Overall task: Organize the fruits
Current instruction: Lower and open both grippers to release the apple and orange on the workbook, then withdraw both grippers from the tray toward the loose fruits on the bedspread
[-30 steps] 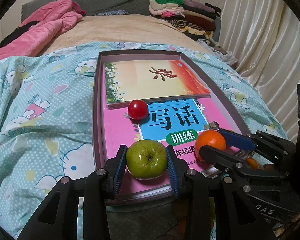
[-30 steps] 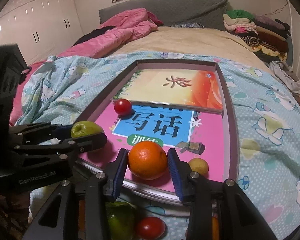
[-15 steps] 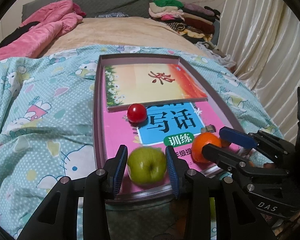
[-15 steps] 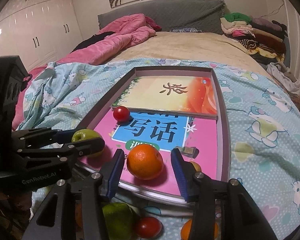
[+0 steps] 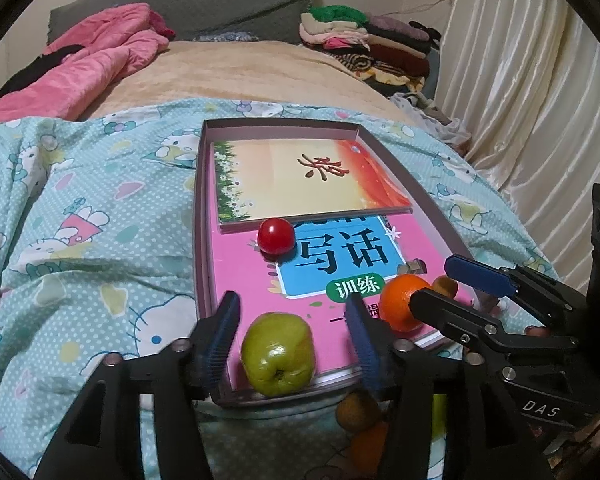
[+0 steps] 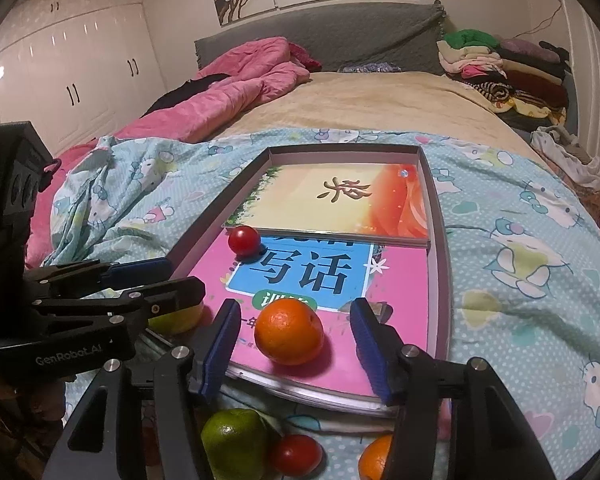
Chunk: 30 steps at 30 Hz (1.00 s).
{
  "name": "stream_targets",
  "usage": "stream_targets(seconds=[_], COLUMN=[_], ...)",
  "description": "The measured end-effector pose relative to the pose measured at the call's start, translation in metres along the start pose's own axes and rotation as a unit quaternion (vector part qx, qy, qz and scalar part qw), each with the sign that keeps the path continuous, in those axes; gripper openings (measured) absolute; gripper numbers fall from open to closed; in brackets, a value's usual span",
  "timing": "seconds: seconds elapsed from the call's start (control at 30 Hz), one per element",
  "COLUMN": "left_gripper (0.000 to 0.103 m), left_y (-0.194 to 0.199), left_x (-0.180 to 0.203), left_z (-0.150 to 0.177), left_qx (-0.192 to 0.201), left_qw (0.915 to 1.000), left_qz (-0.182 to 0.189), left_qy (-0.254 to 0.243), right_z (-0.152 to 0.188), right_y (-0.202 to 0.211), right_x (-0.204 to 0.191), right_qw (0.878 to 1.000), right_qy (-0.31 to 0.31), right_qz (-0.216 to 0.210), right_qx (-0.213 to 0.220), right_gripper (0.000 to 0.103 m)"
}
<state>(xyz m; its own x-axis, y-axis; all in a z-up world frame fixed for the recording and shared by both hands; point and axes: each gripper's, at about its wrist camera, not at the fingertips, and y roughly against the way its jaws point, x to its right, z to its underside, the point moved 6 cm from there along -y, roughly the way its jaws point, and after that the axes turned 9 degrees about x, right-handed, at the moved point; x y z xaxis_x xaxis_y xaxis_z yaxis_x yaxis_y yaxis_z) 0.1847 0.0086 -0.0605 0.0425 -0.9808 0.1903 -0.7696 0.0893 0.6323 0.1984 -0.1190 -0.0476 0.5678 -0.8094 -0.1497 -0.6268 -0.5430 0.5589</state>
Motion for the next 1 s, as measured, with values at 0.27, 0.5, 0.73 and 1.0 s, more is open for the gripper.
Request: stream_targets(seconds=[0.27,0.5,0.73,1.0], left_gripper=[0.068,0.073,0.077,0.078], left_y=[0.008,0.017,0.027,0.033], left_x=[-0.006,-0.010,-0.012,-0.016], left_z=[-0.005,-0.007,-0.010,-0.006], left_qx=[0.012,0.025,0.039,0.035], left_qw=[0.9997,0.9992,0.9987,0.9985], left_qz=[0.005,0.003,0.001,-0.002], left_qy=[0.021,0.031,0.034,0.042], right_z=[-0.005,-0.009,-0.015,-0.018], right_y=[0.006,0.012,0.021,0.030], right_x=[0.005,0.010,0.020,0.023], right_qw=[1.000,0.999,0.998,0.998], right_qy=[-0.012,-0.022,-0.036,-0.040], right_qz=[0.000,0.007,0.014,0.017], right_qx=[0.013,0.026,0.041,0.052], right_gripper=[0.062,0.068,0.072,0.080])
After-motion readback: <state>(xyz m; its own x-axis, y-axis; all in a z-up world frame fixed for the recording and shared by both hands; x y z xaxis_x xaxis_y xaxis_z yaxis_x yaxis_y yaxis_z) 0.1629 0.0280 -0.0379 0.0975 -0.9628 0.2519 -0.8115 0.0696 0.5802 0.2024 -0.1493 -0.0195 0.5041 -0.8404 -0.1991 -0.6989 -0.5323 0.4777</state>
